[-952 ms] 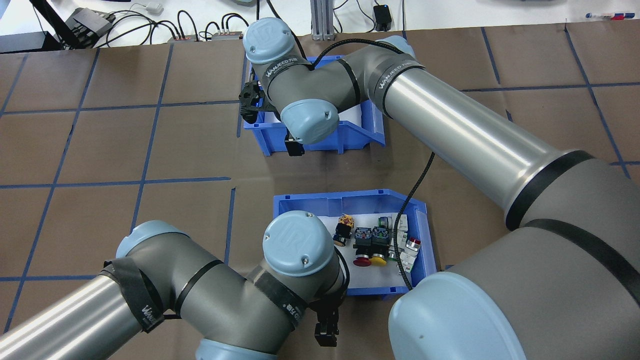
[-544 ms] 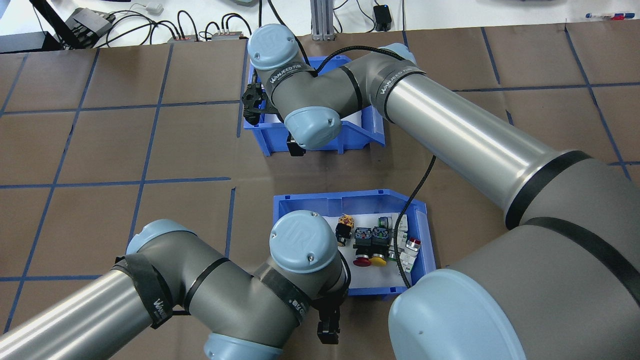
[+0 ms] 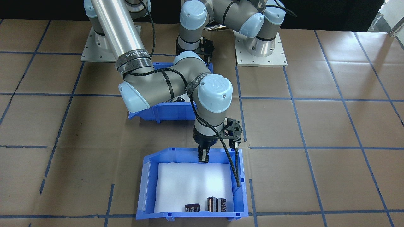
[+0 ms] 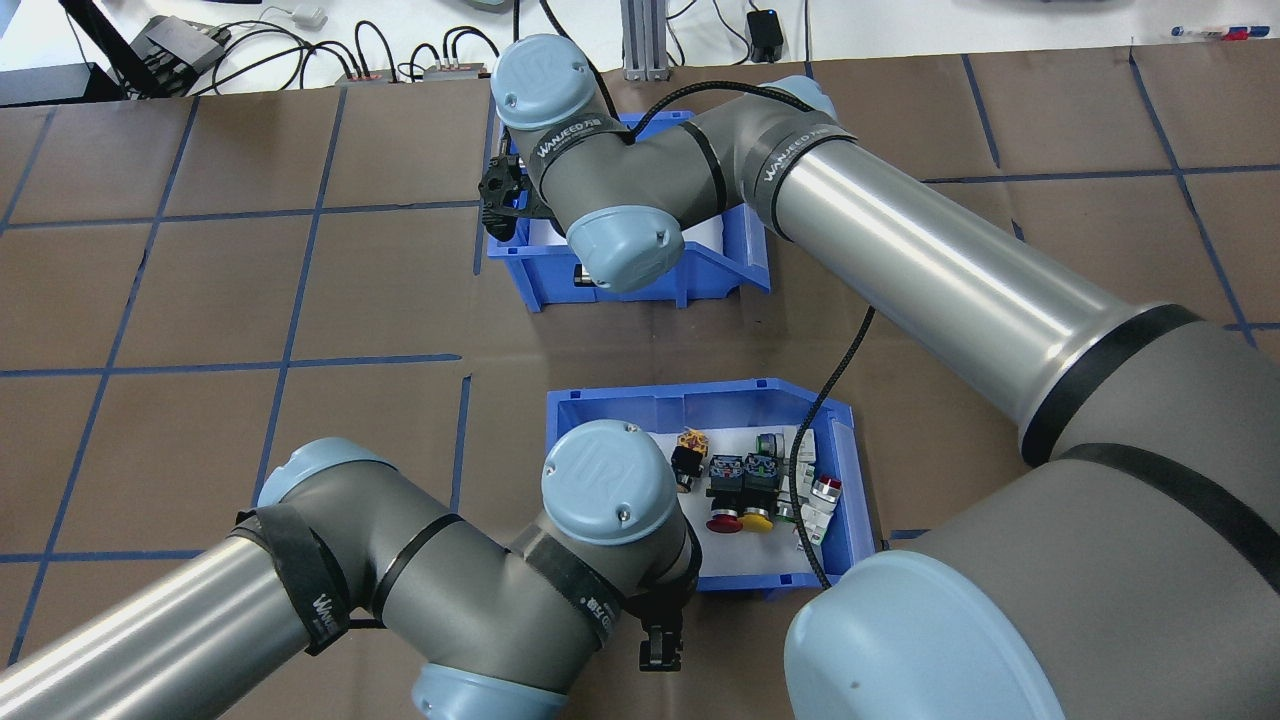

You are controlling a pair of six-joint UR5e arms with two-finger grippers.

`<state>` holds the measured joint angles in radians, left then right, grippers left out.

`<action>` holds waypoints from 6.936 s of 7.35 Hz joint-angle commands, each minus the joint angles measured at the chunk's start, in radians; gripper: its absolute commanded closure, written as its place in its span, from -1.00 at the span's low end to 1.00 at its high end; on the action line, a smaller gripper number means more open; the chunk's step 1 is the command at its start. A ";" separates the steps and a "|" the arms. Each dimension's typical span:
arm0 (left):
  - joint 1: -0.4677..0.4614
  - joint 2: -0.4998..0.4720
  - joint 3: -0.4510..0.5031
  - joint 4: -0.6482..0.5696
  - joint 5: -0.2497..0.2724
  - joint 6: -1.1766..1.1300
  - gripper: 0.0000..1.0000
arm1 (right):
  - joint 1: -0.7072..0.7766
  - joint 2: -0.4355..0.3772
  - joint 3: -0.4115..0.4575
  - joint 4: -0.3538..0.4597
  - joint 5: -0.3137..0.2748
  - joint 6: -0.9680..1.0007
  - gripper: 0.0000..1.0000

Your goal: Place button box in front

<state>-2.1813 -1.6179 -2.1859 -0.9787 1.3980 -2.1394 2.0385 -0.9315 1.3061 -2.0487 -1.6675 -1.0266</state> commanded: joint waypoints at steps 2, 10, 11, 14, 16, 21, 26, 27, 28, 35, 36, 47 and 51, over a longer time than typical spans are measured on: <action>0.000 -0.011 0.000 0.038 -0.002 0.001 0.36 | -0.030 -0.045 0.002 0.007 0.002 -0.013 0.97; 0.242 0.185 0.020 -0.020 0.070 0.177 1.00 | -0.435 -0.301 0.159 0.041 -0.008 -0.554 0.97; 0.289 0.182 0.034 -0.020 0.070 0.212 1.00 | -0.473 -0.337 0.195 0.041 -0.003 -0.604 0.97; 0.356 0.029 0.238 -0.038 0.068 0.282 1.00 | -0.578 -0.456 0.341 0.038 0.021 -0.694 0.97; 0.350 -0.173 0.418 -0.021 0.058 0.289 1.00 | -0.664 -0.557 0.460 0.041 0.049 -0.771 0.97; 0.341 -0.422 0.638 0.049 -0.062 0.289 1.00 | -0.796 -0.753 0.671 0.032 0.054 -0.955 0.97; 0.333 -0.510 0.650 0.152 -0.100 0.276 0.27 | -0.802 -0.771 0.676 0.053 0.072 -0.951 0.97; 0.334 -0.510 0.652 0.149 -0.100 0.276 0.02 | -0.801 -0.773 0.676 0.059 0.071 -0.951 0.97; 0.336 -0.510 0.652 0.147 -0.099 0.265 -0.30 | -0.804 -0.773 0.677 0.062 0.071 -0.951 0.97; 0.438 -0.276 0.661 -0.152 -0.049 0.710 -0.94 | -0.761 -0.983 0.872 0.128 0.103 -0.860 0.97; 0.471 -0.219 0.657 -0.240 -0.001 0.872 -0.96 | -0.714 -0.986 0.877 0.130 0.109 -0.828 0.97; 0.563 0.119 0.486 -0.515 0.150 2.146 -0.99 | -0.129 -0.965 1.041 -0.128 0.069 -0.290 0.96; 0.592 0.122 0.486 -0.508 0.139 2.245 -0.99 | 0.024 -0.810 1.029 -0.273 0.000 -0.077 0.96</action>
<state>-1.6064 -1.4966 -1.6999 -1.4912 1.5499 0.0925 2.0080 -1.7986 2.3408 -2.2520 -1.6317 -1.1557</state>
